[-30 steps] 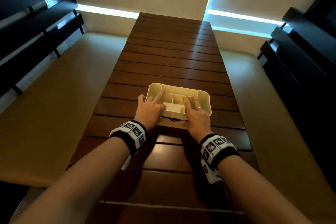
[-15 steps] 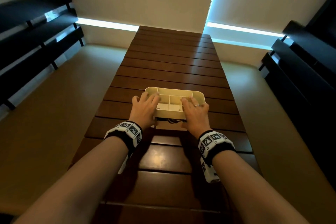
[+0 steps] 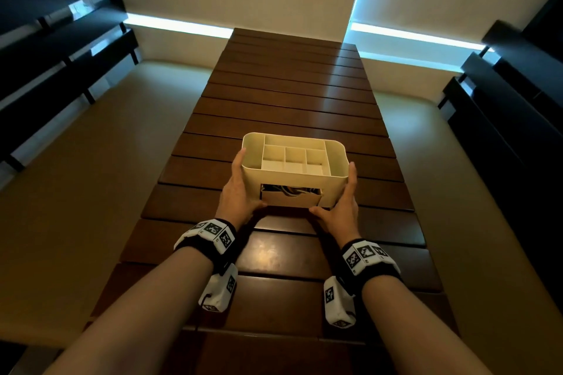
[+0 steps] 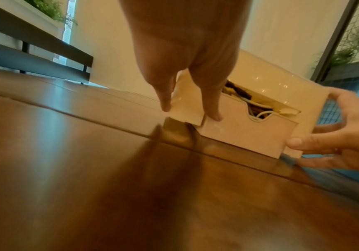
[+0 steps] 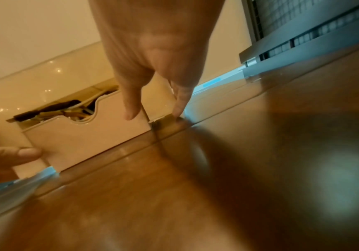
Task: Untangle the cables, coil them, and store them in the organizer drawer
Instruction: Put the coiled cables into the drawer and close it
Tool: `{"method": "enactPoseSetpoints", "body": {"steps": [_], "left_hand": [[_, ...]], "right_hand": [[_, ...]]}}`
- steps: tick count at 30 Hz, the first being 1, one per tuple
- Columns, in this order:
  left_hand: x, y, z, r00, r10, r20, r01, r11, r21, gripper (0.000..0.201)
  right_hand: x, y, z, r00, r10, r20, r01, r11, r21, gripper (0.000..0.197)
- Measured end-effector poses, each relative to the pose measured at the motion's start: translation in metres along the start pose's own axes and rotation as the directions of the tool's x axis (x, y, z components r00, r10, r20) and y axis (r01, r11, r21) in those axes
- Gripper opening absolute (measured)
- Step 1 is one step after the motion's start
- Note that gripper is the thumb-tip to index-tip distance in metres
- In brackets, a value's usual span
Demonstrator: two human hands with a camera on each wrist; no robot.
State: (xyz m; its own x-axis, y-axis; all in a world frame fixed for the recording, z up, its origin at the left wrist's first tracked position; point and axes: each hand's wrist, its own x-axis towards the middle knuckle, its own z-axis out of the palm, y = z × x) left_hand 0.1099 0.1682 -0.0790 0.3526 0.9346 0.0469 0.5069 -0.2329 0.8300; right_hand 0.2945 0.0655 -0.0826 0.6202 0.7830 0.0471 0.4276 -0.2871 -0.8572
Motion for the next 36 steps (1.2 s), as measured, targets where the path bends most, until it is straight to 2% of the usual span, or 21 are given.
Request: {"method": "enactPoseSetpoints", "body": {"steps": [2, 6, 12, 15, 20, 26, 31, 36], "left_hand": [[0.001, -0.001, 0.001, 0.999, 0.014, -0.047, -0.012, 0.999, 0.03, 0.111], [0.004, -0.005, -0.001, 0.999, 0.022, -0.049, -0.018, 0.997, 0.08, 0.103], [0.005, -0.009, -0.009, 0.999, 0.011, 0.041, -0.008, 0.997, -0.071, 0.087], [0.004, -0.01, -0.007, 0.999, 0.002, 0.045, 0.002, 0.994, -0.108, 0.082], [0.001, 0.001, 0.007, 0.998, -0.023, -0.063, 0.018, 0.997, -0.08, 0.079], [0.002, 0.006, 0.018, 0.982, -0.062, -0.176, 0.058, 0.998, -0.03, 0.075], [0.006, 0.002, 0.014, 0.983, -0.033, -0.182, 0.043, 0.998, 0.053, 0.071], [0.01, -0.005, 0.005, 0.994, 0.008, -0.112, 0.005, 0.993, 0.115, 0.073]], "right_hand": [[0.001, -0.001, 0.002, 0.998, -0.011, -0.069, 0.006, 0.997, -0.078, 0.113], [0.007, 0.001, 0.001, 0.997, -0.013, -0.075, -0.001, 0.983, -0.181, 0.093], [0.008, 0.004, 0.002, 0.995, -0.025, -0.1, 0.006, 0.983, -0.182, 0.094], [0.006, 0.002, 0.0, 0.997, 0.004, -0.075, -0.011, 0.995, -0.097, 0.097], [0.005, -0.005, 0.004, 0.993, 0.088, -0.084, -0.083, 0.995, 0.064, 0.086], [0.004, -0.008, 0.011, 0.985, 0.103, -0.139, -0.095, 0.994, 0.058, 0.089], [0.002, -0.01, 0.013, 0.985, 0.085, -0.148, -0.084, 0.996, 0.016, 0.088], [-0.005, -0.008, 0.014, 0.984, 0.054, -0.172, -0.059, 0.998, -0.024, 0.087]]}}
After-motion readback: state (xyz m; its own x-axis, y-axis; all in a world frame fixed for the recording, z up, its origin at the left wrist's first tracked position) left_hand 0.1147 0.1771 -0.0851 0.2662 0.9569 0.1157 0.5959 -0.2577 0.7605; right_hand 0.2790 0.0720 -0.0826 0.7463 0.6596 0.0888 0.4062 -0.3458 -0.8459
